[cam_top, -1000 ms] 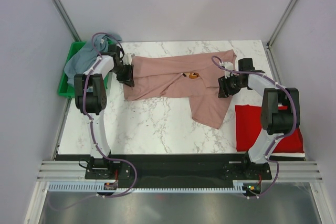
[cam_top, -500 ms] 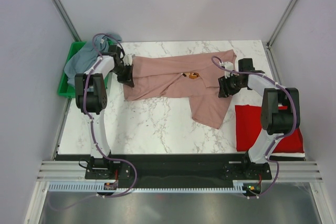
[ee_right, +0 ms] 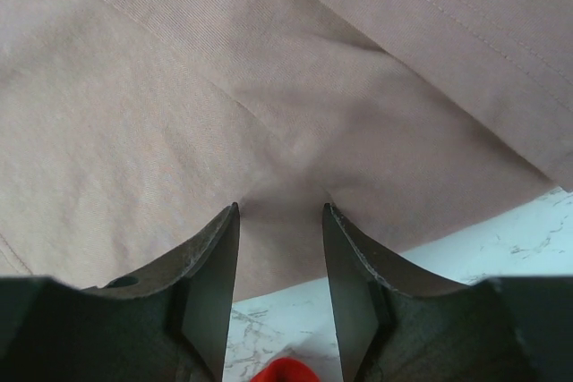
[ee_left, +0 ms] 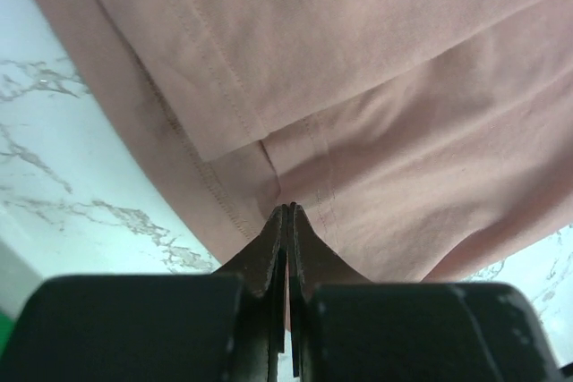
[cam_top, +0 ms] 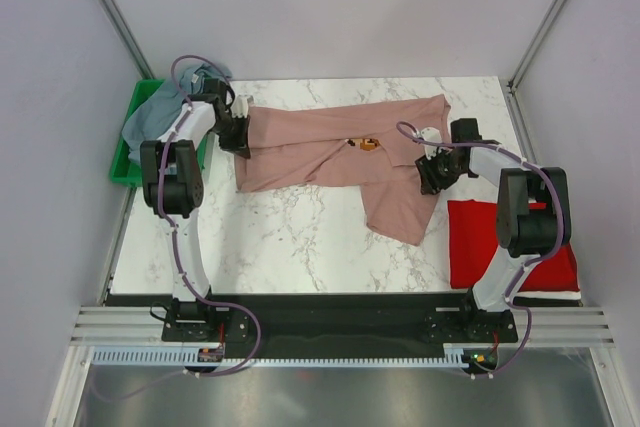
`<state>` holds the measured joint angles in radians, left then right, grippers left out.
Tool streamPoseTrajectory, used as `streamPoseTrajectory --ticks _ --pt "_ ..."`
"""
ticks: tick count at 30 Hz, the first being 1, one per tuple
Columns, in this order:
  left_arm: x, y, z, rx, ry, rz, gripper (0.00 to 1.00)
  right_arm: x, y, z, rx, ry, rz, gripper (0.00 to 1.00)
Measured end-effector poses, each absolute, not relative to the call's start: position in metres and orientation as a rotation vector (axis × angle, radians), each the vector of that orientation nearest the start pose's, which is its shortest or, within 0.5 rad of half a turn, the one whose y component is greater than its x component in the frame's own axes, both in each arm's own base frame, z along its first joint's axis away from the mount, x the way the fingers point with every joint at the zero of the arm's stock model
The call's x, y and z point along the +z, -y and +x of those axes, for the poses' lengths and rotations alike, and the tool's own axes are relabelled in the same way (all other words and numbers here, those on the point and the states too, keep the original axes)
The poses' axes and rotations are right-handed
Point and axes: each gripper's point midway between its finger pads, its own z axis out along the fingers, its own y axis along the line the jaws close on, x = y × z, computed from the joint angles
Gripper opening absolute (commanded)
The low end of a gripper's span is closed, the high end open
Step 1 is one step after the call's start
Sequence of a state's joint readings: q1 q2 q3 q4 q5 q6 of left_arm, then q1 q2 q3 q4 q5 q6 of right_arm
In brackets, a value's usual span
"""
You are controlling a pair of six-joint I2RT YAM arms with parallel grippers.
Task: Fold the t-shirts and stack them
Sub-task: Fold the tshirt
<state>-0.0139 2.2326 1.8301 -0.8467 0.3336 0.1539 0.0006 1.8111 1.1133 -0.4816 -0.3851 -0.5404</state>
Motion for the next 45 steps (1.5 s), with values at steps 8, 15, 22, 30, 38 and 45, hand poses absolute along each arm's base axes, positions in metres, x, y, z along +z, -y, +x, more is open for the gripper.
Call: streamPoseTrajectory --ticks 8,15,22,30,38,45 --pt "0.054 0.043 0.486 -0.353 -2.706 0.284 0.02 0.017 -0.043 0.371 0.281 -2.515 -0.876 0.49" --pt "0.06 0.022 0.501 -0.307 -2.674 0.235 0.02 0.016 -0.039 0.373 0.237 -2.508 -0.919 0.48" --pt "0.037 0.018 0.499 -0.303 -2.717 0.242 0.02 0.016 -0.034 0.372 0.209 -2.517 -0.937 0.48" --pt "0.039 0.013 0.509 -0.262 -2.702 0.243 0.02 0.016 -0.031 0.37 0.188 -2.533 -0.947 0.48" --pt "0.051 0.007 0.521 -0.213 -2.665 0.239 0.03 0.017 -0.028 0.369 0.175 -2.545 -0.956 0.48" --pt "0.049 0.005 0.52 -0.198 -2.67 0.245 0.2 0.017 -0.026 0.366 0.17 -2.558 -0.961 0.48"
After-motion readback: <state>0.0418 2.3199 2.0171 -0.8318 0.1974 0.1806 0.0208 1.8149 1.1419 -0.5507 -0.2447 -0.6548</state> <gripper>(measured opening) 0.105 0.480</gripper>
